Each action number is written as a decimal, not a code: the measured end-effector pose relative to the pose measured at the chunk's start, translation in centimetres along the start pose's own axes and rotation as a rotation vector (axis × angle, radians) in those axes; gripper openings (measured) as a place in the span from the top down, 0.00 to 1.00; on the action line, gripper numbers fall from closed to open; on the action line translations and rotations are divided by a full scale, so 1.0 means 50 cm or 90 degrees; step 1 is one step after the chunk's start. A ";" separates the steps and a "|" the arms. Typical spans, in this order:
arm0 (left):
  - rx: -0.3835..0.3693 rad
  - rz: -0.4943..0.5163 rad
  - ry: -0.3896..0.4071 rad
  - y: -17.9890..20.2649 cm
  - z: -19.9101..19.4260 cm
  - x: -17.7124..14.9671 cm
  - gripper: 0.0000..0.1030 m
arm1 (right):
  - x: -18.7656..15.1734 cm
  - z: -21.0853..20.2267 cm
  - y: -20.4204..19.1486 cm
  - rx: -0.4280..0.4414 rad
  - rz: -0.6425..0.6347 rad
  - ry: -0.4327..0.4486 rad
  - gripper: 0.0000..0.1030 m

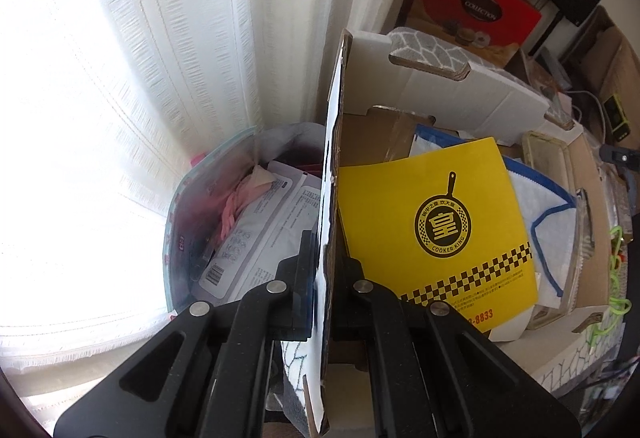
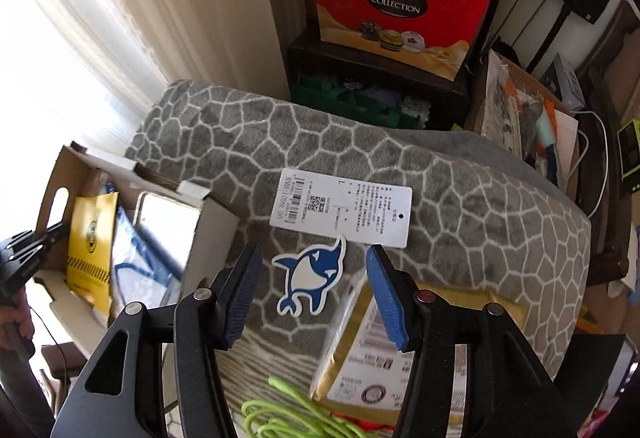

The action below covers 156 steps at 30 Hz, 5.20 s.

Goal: Organize objects

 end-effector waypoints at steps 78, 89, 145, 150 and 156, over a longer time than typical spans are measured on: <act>-0.010 0.014 -0.003 0.010 0.011 0.011 0.96 | 0.001 -0.169 -0.086 0.349 0.060 0.035 0.99; -0.011 0.009 -0.002 0.018 0.011 0.010 0.96 | -0.061 -0.064 -0.271 0.401 0.022 -0.044 0.98; -0.018 0.027 -0.008 0.035 0.022 0.010 0.96 | -0.114 0.023 -0.078 -0.012 -0.236 0.069 0.65; -0.017 0.030 -0.009 0.036 0.021 0.009 0.96 | -0.108 0.018 -0.082 -0.013 -0.244 0.080 0.65; -0.017 0.029 -0.008 0.037 0.021 0.008 0.96 | -0.108 0.019 -0.087 0.022 -0.238 0.073 0.92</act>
Point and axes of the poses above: each gripper's, at about its wrist camera, not at the fingertips, and z roughly the way its jaws point, y to its right, x to its top, the point moved 5 cm from there along z, roughly the way its jaws point, and after that the axes turned 4 degrees about z, right-handed, at the moved point
